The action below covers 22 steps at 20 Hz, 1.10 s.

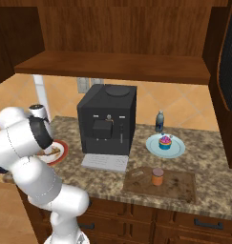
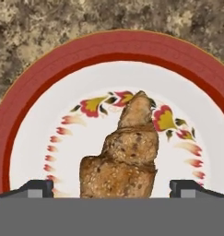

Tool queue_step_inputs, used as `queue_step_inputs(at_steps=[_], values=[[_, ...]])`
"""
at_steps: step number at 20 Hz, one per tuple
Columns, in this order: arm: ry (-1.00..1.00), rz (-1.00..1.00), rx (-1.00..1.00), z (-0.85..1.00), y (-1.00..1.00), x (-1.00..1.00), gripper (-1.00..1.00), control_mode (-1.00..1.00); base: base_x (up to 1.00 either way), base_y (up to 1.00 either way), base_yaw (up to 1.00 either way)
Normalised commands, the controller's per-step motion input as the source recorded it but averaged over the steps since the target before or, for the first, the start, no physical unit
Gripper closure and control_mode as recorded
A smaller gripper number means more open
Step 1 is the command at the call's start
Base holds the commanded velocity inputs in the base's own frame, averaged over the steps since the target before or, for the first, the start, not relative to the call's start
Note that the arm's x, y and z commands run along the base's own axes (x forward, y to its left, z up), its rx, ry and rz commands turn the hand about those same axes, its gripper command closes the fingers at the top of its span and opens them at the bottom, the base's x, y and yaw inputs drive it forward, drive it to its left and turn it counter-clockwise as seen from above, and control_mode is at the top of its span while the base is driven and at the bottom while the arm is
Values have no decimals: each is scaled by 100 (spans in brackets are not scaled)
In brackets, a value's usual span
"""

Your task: From the different types of pastries on the counter, select a croissant and place it on the cutting board. Then retrieve a jar of jam from the cabinet and place it alongside the croissant on the cutting board.

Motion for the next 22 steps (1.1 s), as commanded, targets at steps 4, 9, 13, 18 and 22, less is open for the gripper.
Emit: queue_step_inputs(at_steps=[4,9,13,18,22], values=[[1,0,0,-20,0,0,-100,-100,0,0,0],[3,0,2,-20,0,0,-100,-100,0,0,0],[0,0,1,-12,0,0,100,-100,0,0,0],[0,0,0,-1,0,-17,100,-100,0,0,0],[0,-12,0,8,-21,-28,100,-100,0,0,0]])
